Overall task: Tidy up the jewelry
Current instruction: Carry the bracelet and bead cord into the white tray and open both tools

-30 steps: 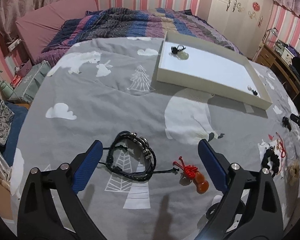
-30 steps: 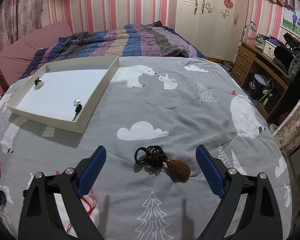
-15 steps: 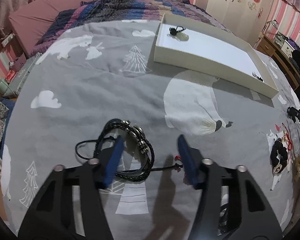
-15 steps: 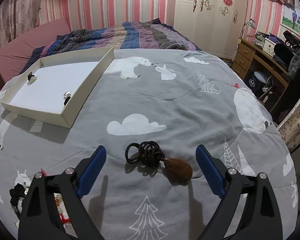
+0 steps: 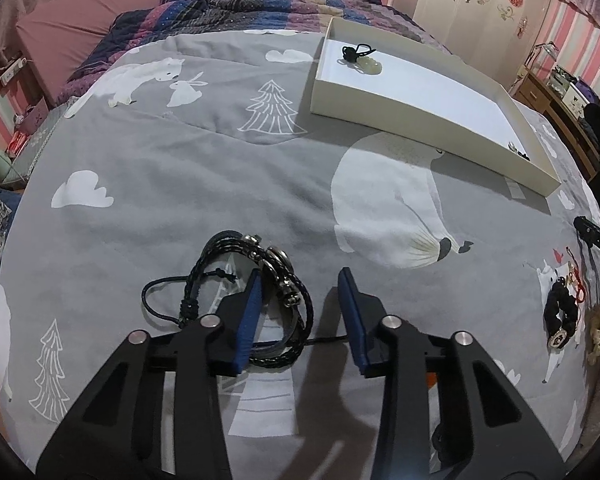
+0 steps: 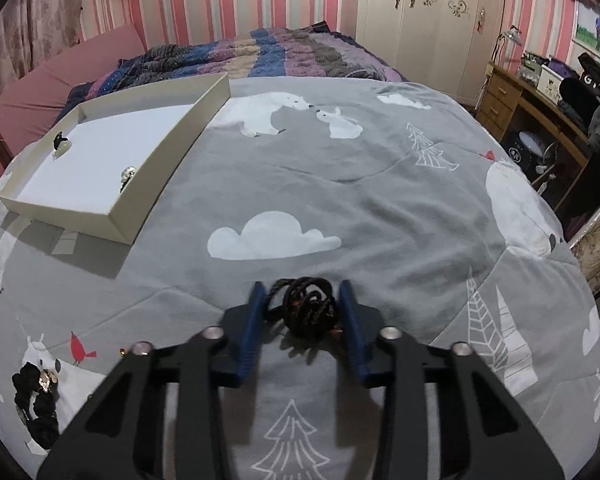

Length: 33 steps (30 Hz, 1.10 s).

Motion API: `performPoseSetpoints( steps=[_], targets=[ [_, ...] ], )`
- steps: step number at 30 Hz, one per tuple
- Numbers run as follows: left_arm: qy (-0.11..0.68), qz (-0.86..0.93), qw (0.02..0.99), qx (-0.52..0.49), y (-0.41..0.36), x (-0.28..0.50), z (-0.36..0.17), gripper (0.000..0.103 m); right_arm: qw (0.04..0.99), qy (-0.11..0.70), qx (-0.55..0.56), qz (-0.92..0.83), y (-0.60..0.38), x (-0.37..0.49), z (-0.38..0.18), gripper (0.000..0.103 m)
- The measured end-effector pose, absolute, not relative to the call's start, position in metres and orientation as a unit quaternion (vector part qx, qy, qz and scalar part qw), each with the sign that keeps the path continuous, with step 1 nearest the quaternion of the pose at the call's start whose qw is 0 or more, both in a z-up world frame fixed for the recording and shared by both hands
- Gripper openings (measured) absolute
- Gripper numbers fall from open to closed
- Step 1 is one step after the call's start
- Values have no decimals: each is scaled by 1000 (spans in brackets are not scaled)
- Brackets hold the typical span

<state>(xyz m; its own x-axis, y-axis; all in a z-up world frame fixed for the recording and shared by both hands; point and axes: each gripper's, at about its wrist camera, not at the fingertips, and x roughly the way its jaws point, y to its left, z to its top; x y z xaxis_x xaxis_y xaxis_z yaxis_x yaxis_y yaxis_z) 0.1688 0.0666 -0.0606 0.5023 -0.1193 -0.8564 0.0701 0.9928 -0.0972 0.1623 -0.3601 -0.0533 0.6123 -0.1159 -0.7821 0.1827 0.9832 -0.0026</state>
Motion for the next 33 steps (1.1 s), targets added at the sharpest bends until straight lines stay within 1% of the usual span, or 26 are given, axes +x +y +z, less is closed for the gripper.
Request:
performPoseSetpoints(
  steps=[1,3,8,13,22,26,33],
  targets=[
    [496,-52,867,-24,67,169,-60,26,897,433,39,-84,-361,162,-54,32],
    [496,-50,867,-20,66,171,-61,16,896,434,40,-85,-362,162,-55,31],
    [492,-41,870,-2,61,172,-59,11,895,432,60,-88,-368,160,-53,28],
    [481,-44,876,2,57,171,-49,10,898,422,70,-98,-372,156,-44,26],
    [449,-62,891,9,46,188,2,10,914,388,88,-82,-375,164,-1,25],
    [427,-73,901,16,33,208,33,10,924,368,75,-75,-366,180,25,25],
    [412,-110,904,6,6,257,65,10,932,355,60,-33,-334,231,58,25]
  ],
)
